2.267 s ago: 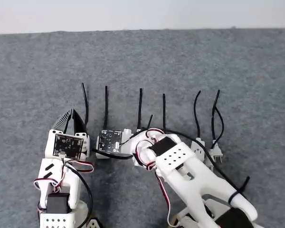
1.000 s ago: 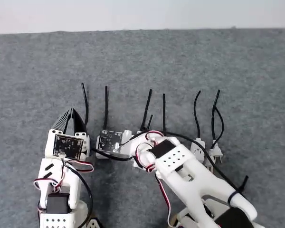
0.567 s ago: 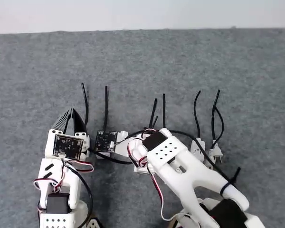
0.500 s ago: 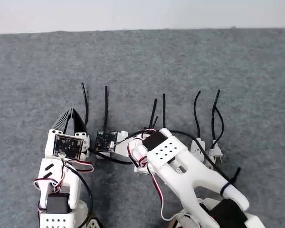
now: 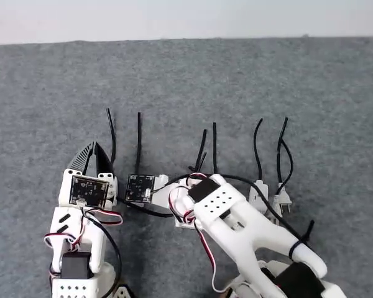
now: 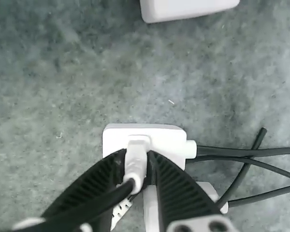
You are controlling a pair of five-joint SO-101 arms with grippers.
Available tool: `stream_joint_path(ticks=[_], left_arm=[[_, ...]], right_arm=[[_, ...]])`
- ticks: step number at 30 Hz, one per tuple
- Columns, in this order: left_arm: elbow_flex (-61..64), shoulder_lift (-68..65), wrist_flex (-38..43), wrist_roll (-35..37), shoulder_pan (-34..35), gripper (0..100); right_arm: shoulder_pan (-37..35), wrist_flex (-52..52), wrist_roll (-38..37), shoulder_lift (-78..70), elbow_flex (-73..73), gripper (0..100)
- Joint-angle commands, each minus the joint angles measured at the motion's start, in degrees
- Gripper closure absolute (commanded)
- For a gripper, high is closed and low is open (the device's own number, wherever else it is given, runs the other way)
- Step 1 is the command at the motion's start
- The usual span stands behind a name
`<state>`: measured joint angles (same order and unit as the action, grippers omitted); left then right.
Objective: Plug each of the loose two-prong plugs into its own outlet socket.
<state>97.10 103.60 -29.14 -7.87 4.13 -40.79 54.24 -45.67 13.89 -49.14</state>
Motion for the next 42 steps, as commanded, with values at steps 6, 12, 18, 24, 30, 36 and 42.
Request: stream_joint_path(ticks=[6, 12, 18, 24, 30, 36, 42], left_arm=[[-0.75, 0.79, 1.49, 0.00, -0.35, 99], [-0.75, 0.79, 1.49, 0.00, -0.26, 99], [-0.75, 0.79, 1.58, -0.09, -0.18, 99], [-0.75, 0.79, 1.58, -0.18, -0.09, 99], [-0.75, 0.79, 1.58, -0.26, 0.00, 99], [-0.75, 0.79, 2.90, 0.09, 3.08, 94], [-0.75, 0.79, 3.08, 1.32, 3.52, 71]], right_arm=[[-0.48, -1.36, 0.62, -6.55, -2.37, 99.1], [-1.45, -2.95, 0.70, -6.46, -3.34, 99.1], [-1.01, -4.97, 9.76, -6.37, -2.46, 99.0], [-0.40, -4.79, 11.52, -6.29, -1.41, 98.8], [1.10, -4.62, 11.60, -5.93, -1.23, 91.1], [1.19, 2.51, 15.30, -5.85, 5.36, 81.1], [1.19, 12.44, 15.56, -5.85, 18.55, 80.8]])
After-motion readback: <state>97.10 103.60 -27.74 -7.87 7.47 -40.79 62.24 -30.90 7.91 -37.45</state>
